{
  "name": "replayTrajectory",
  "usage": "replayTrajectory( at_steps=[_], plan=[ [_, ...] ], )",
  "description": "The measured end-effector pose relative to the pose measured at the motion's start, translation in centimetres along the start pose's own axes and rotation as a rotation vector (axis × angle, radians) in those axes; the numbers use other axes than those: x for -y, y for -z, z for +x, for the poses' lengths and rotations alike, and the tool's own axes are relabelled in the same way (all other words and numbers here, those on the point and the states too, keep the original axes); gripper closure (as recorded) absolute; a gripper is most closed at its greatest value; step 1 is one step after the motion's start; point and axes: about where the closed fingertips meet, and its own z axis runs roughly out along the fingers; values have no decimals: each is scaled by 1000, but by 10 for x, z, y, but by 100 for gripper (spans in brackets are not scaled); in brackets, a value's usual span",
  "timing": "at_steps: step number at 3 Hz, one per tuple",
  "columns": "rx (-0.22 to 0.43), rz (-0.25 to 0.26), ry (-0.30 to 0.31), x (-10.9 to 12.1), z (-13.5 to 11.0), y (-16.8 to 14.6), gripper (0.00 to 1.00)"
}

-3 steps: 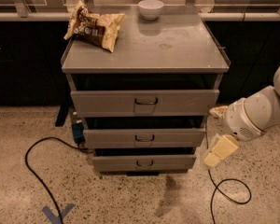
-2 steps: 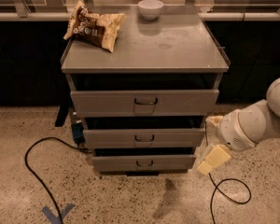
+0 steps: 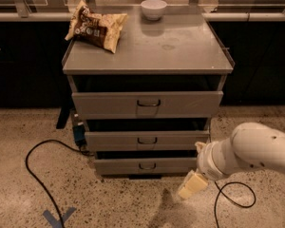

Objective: Open middle drawer

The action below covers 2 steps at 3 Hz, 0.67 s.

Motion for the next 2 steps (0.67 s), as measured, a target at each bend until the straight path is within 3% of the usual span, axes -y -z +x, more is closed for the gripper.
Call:
replayTrajectory(
  at_steps=[1, 2],
  plan=[
    [-8, 73, -27, 15, 8, -40, 0],
    [23, 121, -31, 27, -2, -39, 0]
  ],
)
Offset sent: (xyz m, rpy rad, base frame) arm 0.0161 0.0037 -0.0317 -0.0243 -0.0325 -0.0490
